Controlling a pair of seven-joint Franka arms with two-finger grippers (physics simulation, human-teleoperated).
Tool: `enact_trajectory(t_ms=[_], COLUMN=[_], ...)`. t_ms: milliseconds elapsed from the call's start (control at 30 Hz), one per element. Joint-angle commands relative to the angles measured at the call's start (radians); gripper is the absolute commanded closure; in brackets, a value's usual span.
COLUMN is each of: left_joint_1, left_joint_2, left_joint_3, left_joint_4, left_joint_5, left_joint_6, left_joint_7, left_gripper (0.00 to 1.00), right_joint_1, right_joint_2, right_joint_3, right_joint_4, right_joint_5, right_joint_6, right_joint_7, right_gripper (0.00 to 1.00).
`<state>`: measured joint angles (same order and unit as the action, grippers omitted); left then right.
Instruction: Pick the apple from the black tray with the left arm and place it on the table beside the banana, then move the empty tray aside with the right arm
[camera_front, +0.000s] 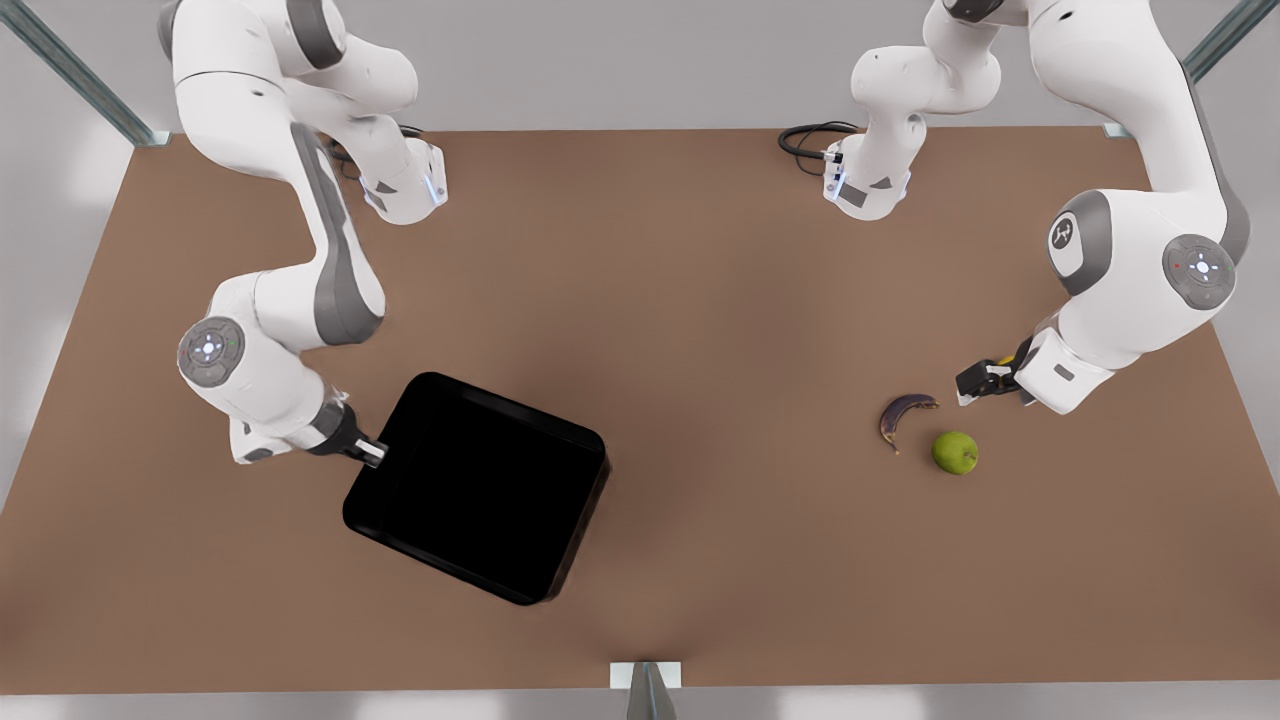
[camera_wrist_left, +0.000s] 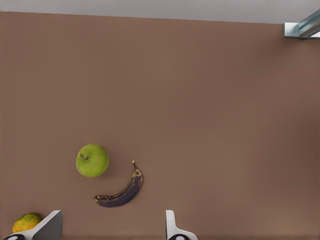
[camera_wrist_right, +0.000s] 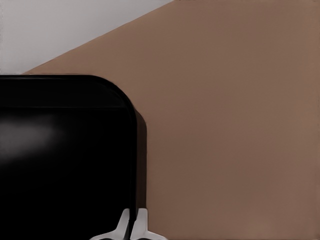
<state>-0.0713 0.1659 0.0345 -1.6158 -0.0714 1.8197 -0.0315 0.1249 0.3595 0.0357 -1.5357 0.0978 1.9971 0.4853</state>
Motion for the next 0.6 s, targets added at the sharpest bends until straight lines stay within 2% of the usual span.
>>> enact_trajectory(t_ms=[0,200,400,567], left_joint_1=[-0.001,0.002,0.001,-0.001], left_joint_2=[-0.002,0.0,0.0,0.0], left_joint_3=[0.001,0.001,0.001,0.001], left_joint_4=[0.001,0.001,0.002,0.017], left_joint_5=[0.001,0.002,0.001,0.002], left_joint_6=[0.0,0.0,0.0,-0.013], left_joint_7=[-0.004,-0.002,-0.002,-0.004], left_gripper=[0.0,0.0,0.0,0.0], right_joint_1=[-0.036,-0.041,-0.146,-0.189], right_joint_2=[-0.002,0.003,0.075,0.154], right_joint_3=[-0.007,-0.123,-0.125,-0.137], right_joint_4=[0.012,0.08,0.085,0.085], right_joint_5=[0.058,0.115,0.151,0.143], right_joint_6=[-0.073,-0.047,0.19,0.236], right_joint_7=[-1.005,-1.429,-1.671,-1.691], right_gripper=[0.91,0.92,0.92,0.93])
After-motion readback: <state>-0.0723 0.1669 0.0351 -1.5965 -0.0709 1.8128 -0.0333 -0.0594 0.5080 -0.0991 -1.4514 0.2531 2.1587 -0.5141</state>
